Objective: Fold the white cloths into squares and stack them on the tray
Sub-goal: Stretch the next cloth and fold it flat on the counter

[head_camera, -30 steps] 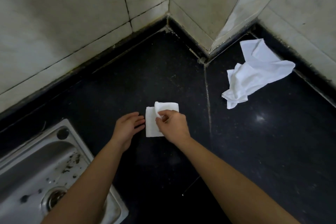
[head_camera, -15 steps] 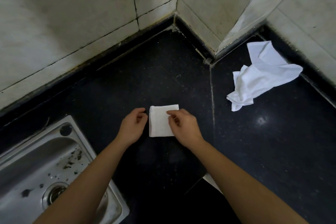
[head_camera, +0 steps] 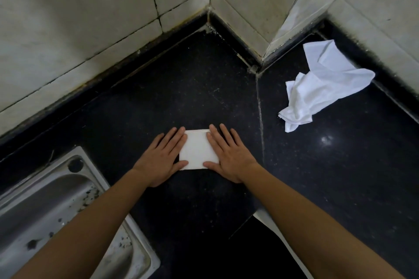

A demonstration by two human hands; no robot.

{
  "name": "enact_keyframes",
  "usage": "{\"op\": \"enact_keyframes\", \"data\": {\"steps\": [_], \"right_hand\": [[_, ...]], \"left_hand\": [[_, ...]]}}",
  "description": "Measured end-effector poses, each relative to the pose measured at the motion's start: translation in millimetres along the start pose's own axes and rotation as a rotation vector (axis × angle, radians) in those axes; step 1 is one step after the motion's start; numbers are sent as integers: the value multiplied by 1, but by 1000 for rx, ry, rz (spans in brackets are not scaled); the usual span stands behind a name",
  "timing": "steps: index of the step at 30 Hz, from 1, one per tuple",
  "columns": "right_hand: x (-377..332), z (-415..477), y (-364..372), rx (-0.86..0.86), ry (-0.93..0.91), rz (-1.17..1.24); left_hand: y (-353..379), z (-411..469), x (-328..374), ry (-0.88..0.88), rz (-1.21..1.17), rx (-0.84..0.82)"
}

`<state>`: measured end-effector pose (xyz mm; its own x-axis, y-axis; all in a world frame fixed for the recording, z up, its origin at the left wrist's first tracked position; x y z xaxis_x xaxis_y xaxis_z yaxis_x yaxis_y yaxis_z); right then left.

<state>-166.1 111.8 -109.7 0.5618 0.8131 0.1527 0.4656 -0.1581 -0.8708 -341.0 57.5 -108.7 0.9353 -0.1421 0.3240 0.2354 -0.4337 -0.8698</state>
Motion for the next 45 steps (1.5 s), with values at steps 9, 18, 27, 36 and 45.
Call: {"op": "enact_keyframes", "data": {"steps": [9, 18, 27, 36, 45], "right_hand": [[13, -7, -21, 105, 230, 430], [30, -3, -3, -145, 683, 1235], [56, -35, -39, 79, 569, 1560], [102, -142, -87, 269, 521, 1786], [127, -312, -29, 649, 910, 1815]], "left_hand": [[2, 3, -7, 17, 21, 37], [6, -1, -4, 27, -20, -5], [-35, -9, 21, -544, -1451, 420], [-63, 30, 148, -433, -2213, -122], [-79, 47, 304, -160, -1963, -498]]}}
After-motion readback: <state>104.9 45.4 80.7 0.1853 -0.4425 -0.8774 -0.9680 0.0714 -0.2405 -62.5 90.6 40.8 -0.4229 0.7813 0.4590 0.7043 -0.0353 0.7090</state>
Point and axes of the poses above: each hand's wrist, its own z-axis towards the middle knuckle, its own y-axis out of the palm, x = y × z, the point moved 8 cm from there along z, towards the middle knuckle, and after that the axes turned 15 degrees about -z, right-handed, at the moved point
